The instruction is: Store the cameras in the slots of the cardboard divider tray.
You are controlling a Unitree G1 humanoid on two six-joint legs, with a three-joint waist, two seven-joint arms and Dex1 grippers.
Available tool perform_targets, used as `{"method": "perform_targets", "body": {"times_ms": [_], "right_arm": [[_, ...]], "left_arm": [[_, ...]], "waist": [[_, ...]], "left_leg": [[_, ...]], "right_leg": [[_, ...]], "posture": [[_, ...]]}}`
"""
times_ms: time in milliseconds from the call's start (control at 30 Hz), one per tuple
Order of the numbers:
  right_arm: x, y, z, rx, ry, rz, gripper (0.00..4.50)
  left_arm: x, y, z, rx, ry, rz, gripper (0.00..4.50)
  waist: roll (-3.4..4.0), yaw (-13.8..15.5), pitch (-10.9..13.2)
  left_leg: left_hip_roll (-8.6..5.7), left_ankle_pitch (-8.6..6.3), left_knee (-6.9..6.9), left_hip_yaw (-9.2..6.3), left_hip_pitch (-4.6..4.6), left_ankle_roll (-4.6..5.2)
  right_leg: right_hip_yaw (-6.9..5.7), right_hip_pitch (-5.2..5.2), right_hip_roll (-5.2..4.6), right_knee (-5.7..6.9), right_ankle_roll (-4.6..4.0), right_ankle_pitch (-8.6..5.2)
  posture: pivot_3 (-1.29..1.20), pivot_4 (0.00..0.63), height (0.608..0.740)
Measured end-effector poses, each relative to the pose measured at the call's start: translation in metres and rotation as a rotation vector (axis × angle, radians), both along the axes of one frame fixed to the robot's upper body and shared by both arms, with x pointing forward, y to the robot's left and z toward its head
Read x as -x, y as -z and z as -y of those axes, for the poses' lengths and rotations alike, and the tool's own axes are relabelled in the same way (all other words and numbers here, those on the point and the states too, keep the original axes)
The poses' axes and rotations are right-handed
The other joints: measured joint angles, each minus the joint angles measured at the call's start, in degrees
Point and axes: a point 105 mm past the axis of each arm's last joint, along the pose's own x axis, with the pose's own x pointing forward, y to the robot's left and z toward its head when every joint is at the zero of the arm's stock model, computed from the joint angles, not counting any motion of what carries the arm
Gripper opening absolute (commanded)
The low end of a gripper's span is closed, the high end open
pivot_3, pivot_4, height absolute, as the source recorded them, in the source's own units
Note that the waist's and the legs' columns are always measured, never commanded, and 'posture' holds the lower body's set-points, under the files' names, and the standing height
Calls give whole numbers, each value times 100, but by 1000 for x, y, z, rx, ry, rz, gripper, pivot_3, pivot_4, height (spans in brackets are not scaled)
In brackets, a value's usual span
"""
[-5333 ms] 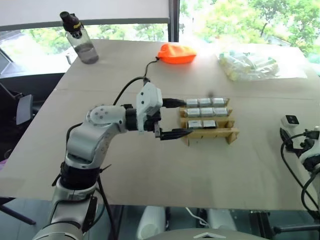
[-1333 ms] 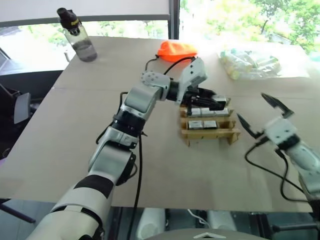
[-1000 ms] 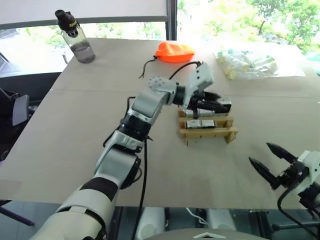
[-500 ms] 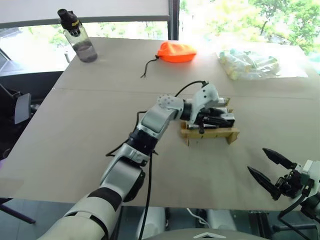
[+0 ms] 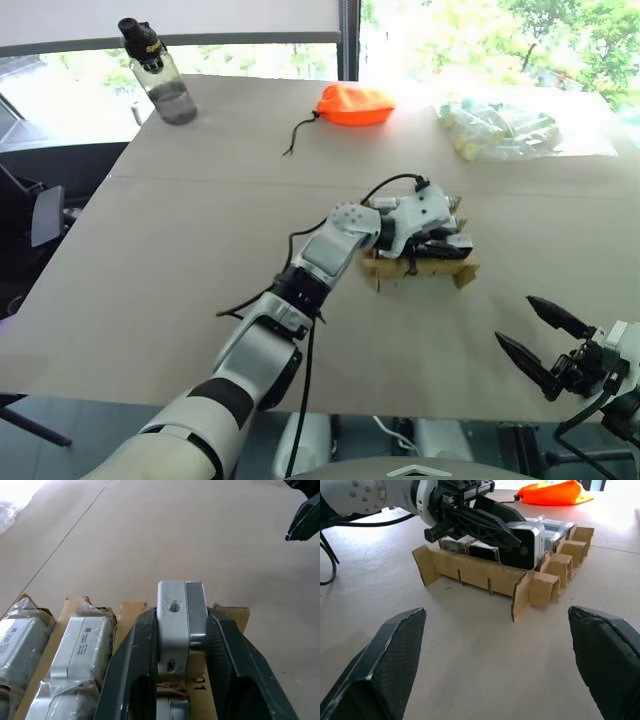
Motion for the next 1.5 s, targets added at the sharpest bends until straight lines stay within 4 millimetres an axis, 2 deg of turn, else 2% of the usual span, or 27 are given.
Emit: {"method": "perform_targets", "body": {"times_ms": [367,433,500,633,733,833,933,1000,1067,1200,1233,1267,1333,1400,1500], "right_arm": [[-1,1,0,-3,15,2,4500],[-1,1,0,-2,15,2,4500],[-1,1,0,-2,15,2,4500],[0,4,0,-4,16,-21,4500],[0,4,0,-1,15,-22,4500],[0,4,1,8,17,-24,4500],[-1,3,5,20,23,-18,4500],[-3,4,7,33,19,-17,4500],[-7,8,10,42,14,-21,4500],[-17,11,16,53,5,-22,4500],[-20,12,18,61,-12,-22,4500],[-23,14,21,77,-35,-30,4500],[-27,20,33,109,-48,-62,4500],[-33,23,43,134,-64,-82,4500],[-43,21,48,151,-104,-74,4500]], "left_arm": [[-7,8,-3,-55,-8,17,750],[-6,9,-3,-56,-5,4,1777],[-5,9,-4,-60,2,-20,2500],[-6,9,-2,-60,-12,-13,4481],[-4,7,0,-54,-14,-38,4481],[-6,-13,-8,22,-58,-36,4481],[-4,-45,-25,148,-95,-12,4481],[-4,-65,-49,231,-155,44,4481],[-8,-67,-79,246,-247,92,4481],[-9,-43,-140,242,-420,56,4481],[-3,-33,-157,220,-452,51,4481],[10,-17,-179,165,-476,49,4481],[33,15,-209,74,-518,0,4481],[53,40,-229,59,-575,-83,4481],[64,49,-236,93,-608,-106,4481]], "waist": [[2,-2,-1],[2,-4,-1],[3,-6,-2],[2,-2,-2],[2,-6,-2],[3,-34,-1],[5,-37,-2],[10,-38,-5],[15,-46,-8],[19,-36,-11],[19,-45,-10],[22,-64,-12],[21,-55,-12],[19,-3,-10],[22,59,-13]], "left_leg": [[-1,0,0,-1,0,1],[-1,0,0,-1,0,1],[-1,0,0,-1,0,1],[-1,0,0,-2,-1,1],[-1,-1,4,-1,0,2],[4,-1,3,-2,-1,1],[7,0,-2,-1,1,0],[6,0,-1,1,4,0],[6,0,-1,5,12,0],[6,0,2,5,13,-1],[6,0,2,6,13,-1],[6,0,-1,13,16,-1],[5,-1,-7,16,18,-1],[3,0,1,1,10,0],[2,-1,13,-16,14,1]], "right_leg": [[-2,0,1,0,0,0],[-2,0,1,1,0,0],[-2,0,1,1,0,0],[-2,0,0,1,0,0],[0,0,0,4,0,0],[0,-2,1,7,-1,0],[3,-3,0,8,-2,0],[6,-3,-2,11,-2,1],[10,0,-3,15,-2,1],[9,0,-7,25,-2,0],[11,0,-6,23,-2,0],[17,-1,-7,23,-2,0],[18,-2,-10,15,-2,0],[13,2,-18,11,-2,0],[2,19,-22,12,-3,0]], "posture": [[0,150,726],[0,150,726],[0,150,726],[0,150,726],[0,150,726],[0,150,726],[0,150,726],[0,150,726],[0,150,726],[0,150,726],[0,150,726],[0,150,726],[0,150,726],[0,150,726],[0,150,726]]}}
